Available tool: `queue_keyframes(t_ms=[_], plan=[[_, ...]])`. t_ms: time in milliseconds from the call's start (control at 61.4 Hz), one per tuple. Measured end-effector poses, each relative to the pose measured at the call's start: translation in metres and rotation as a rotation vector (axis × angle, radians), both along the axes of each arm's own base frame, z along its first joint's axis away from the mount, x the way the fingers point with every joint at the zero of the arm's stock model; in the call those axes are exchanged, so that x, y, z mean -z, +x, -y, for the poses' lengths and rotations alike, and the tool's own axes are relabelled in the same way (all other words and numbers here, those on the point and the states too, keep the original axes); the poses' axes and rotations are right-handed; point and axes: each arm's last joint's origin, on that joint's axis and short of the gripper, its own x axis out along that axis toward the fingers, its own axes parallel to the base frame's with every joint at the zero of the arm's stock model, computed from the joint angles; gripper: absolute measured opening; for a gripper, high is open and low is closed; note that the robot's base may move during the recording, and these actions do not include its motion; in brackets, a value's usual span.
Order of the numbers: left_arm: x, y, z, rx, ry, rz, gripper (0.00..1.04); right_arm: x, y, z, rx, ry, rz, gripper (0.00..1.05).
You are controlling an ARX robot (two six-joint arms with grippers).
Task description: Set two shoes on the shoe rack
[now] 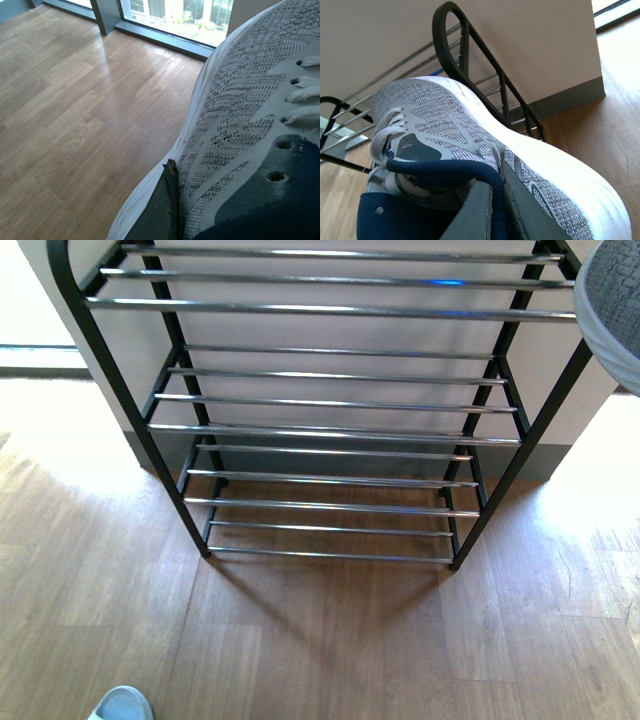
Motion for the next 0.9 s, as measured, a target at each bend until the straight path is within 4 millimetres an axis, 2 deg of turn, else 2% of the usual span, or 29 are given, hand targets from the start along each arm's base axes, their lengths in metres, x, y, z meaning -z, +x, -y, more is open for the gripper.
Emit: queue_keyframes(t_ms=[831,896], plan=[[0.0000,0.0000,0.0000,0.000,0.000,0.000,0.02,0.0000,0.0000,0.0000,0.000,0.000,0.000,0.01],[0.0000,0.0000,0.0000,0.000,0.000,0.000,0.02,-0.0011,0.0006,0.0010,-0.121,-0.046,0.074,0.01]])
